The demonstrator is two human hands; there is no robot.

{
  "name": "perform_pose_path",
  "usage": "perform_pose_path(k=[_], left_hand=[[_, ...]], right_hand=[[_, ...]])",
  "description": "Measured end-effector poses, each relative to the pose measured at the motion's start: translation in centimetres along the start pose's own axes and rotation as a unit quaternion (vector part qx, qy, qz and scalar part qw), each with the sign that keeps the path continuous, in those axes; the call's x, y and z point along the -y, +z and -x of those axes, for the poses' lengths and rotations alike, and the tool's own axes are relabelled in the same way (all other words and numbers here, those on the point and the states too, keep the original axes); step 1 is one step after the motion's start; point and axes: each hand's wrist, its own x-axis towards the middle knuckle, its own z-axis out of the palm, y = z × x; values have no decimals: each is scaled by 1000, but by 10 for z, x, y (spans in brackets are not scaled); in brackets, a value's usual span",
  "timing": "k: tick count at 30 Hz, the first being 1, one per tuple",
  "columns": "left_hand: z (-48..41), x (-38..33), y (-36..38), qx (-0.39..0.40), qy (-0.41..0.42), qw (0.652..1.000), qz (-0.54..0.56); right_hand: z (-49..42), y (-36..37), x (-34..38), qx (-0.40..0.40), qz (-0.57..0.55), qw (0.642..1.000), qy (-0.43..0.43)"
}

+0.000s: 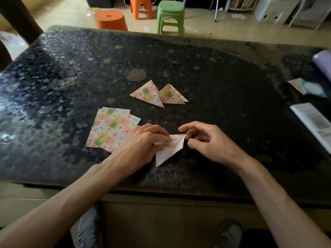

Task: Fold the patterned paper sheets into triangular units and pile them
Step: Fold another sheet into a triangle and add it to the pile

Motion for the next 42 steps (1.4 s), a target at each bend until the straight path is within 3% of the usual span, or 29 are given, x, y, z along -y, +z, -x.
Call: perform_pose_path(k=[10,19,30,36,42], left_hand=[[-1,0,-5,24,21,999,40],[-1,-5,-11,28,10,999,43],[0,-2,-7,47,25,997,50],[1,-13,-15,92,-23,992,81],[0,-12,-6,31,9,999,32]], right_hand=[[-1,0,-14,-33,202,975,-82],[3,-12,-13,27,213,973,-87],[-1,-4,-17,-4,217,972,-87],[-2,-2,-20,-18,203,975,-87],[-3,-3,-21,-10,191,980,-55]])
